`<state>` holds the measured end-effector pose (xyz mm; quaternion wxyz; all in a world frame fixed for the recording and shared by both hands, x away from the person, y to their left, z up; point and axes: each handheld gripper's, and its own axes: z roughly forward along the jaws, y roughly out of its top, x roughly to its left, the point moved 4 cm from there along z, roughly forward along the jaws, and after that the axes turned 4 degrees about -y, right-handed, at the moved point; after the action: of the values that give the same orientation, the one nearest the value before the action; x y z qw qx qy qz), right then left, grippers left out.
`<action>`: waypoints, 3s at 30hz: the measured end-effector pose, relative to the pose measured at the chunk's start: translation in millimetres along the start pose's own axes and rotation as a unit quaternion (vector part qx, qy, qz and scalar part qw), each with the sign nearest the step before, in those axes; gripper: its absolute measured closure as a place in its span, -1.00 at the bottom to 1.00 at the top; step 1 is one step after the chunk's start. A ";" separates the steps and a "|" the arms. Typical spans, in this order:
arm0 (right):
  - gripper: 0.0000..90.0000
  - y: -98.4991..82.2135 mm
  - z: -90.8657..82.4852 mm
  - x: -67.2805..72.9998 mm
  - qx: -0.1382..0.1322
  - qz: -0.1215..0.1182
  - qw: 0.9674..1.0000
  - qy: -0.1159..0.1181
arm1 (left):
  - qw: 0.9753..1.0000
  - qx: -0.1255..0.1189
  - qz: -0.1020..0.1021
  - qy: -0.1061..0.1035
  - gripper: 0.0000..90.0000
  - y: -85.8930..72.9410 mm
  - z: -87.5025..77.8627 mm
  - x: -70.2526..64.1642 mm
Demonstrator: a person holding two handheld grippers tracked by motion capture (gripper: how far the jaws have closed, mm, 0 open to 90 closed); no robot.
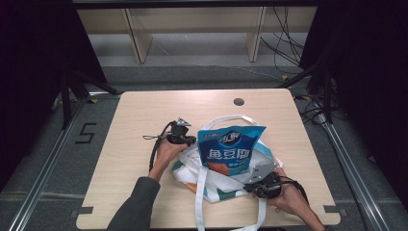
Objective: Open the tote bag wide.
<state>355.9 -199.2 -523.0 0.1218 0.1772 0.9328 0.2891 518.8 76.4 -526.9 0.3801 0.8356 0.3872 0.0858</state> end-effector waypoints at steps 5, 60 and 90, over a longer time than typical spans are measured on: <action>0.86 -0.6 -3.7 2.6 -0.002 0.030 1.000 0.003 | 1.000 -0.006 0.004 0.015 0.74 3.0 -9.6 -1.8; 0.45 4.8 -33.0 -132.0 -0.044 0.166 0.962 -0.214 | 0.990 -0.108 0.080 -0.052 0.50 -41.0 -124.1 -86.6; 0.89 -4.1 -20.5 -44.7 -0.041 0.114 0.985 -0.120 | 0.995 -0.075 0.050 -0.045 0.66 -47.4 -87.7 -70.0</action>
<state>388.7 -230.4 -503.3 0.2064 0.3102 0.8725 0.3161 404.8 95.9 -488.6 0.4537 0.8261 0.3200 0.0961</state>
